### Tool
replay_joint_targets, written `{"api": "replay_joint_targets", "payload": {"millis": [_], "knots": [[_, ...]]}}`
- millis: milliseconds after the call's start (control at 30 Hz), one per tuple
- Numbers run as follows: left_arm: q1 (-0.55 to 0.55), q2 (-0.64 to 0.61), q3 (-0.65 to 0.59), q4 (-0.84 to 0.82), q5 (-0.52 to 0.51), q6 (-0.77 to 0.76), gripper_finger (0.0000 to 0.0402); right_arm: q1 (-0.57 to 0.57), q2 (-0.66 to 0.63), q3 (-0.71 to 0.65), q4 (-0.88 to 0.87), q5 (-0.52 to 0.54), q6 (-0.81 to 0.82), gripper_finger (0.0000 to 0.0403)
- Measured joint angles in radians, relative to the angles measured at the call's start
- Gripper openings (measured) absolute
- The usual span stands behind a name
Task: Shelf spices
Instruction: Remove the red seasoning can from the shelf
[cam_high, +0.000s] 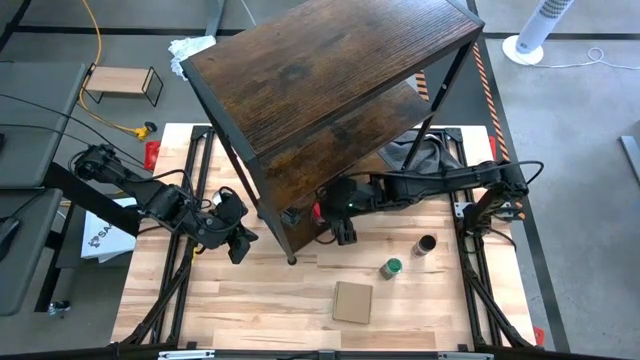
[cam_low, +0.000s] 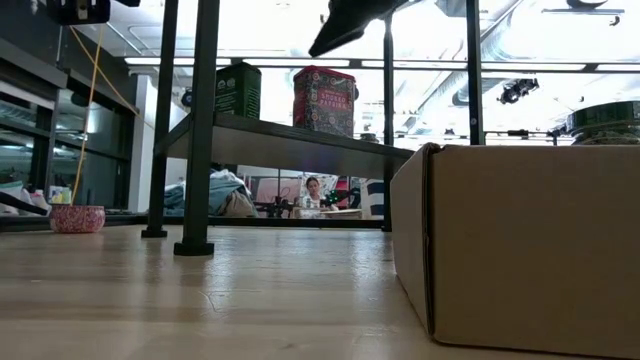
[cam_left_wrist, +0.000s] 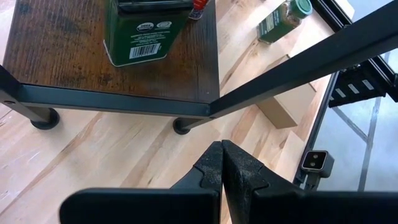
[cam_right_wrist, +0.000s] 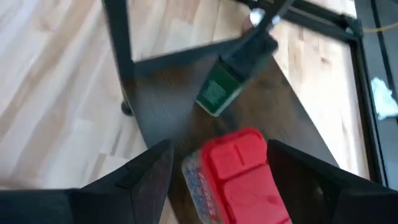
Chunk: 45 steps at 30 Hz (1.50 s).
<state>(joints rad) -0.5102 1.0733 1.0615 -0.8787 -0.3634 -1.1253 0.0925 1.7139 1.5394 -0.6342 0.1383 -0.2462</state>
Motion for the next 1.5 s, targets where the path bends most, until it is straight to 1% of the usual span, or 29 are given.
{"api": "replay_joint_targets", "payload": {"millis": [167, 233, 300, 400, 467, 533, 833, 900, 1033, 1167, 1233, 1367, 1500], "knots": [[0.000, 0.000, 0.000, 0.000, 0.000, 0.000, 0.0000, -0.044, 0.001, 0.000, 0.004, 0.001, 0.005, 0.0255], [0.000, 0.000, 0.000, 0.000, 0.000, 0.000, 0.0000, -0.058, 0.001, 0.000, 0.019, 0.001, 0.031, 0.0255], [0.000, 0.000, 0.000, 0.000, 0.000, 0.000, 0.0000, -0.067, -0.001, 0.000, 0.026, 0.012, 0.082, 0.0255], [0.000, 0.000, 0.000, 0.000, 0.000, 0.000, 0.0000, -0.068, -0.001, 0.000, 0.034, 0.037, 0.217, 0.0255], [0.000, 0.000, 0.000, 0.000, -0.002, 0.000, 0.0000, -0.066, -0.001, 0.000, 0.034, 0.036, 0.288, 0.0255], [0.000, 0.000, 0.000, 0.000, -0.012, 0.000, 0.0000, -0.066, -0.001, 0.000, 0.035, 0.018, 0.318, 0.0255], [0.000, 0.000, 0.000, 0.000, -0.013, 0.001, 0.0000, -0.065, -0.001, -0.002, 0.146, -0.036, 0.324, 0.0255], [0.000, 0.000, 0.000, 0.000, -0.013, 0.001, 0.0000, -0.065, -0.001, -0.003, 0.160, -0.047, 0.285, 0.0255], [0.000, 0.000, 0.000, 0.000, -0.013, 0.003, 0.0000, -0.065, -0.001, -0.003, 0.163, -0.028, 0.209, 0.0255], [0.000, 0.000, 0.000, 0.000, -0.015, 0.003, 0.0000, -0.065, -0.001, -0.003, 0.177, -0.046, 0.214, 0.0255], [0.000, 0.000, 0.000, 0.000, -0.016, 0.003, 0.0000, -0.065, -0.001, -0.003, 0.183, -0.075, 0.214, 0.0255], [0.000, 0.000, 0.000, -0.001, -0.015, 0.003, 0.0000, -0.061, -0.001, -0.003, 0.183, -0.159, 0.189, 0.0270], [-0.003, 0.000, 0.000, -0.002, -0.015, 0.003, 0.0000, -0.034, -0.004, -0.002, 0.176, -0.172, 0.151, 0.0300]]}}
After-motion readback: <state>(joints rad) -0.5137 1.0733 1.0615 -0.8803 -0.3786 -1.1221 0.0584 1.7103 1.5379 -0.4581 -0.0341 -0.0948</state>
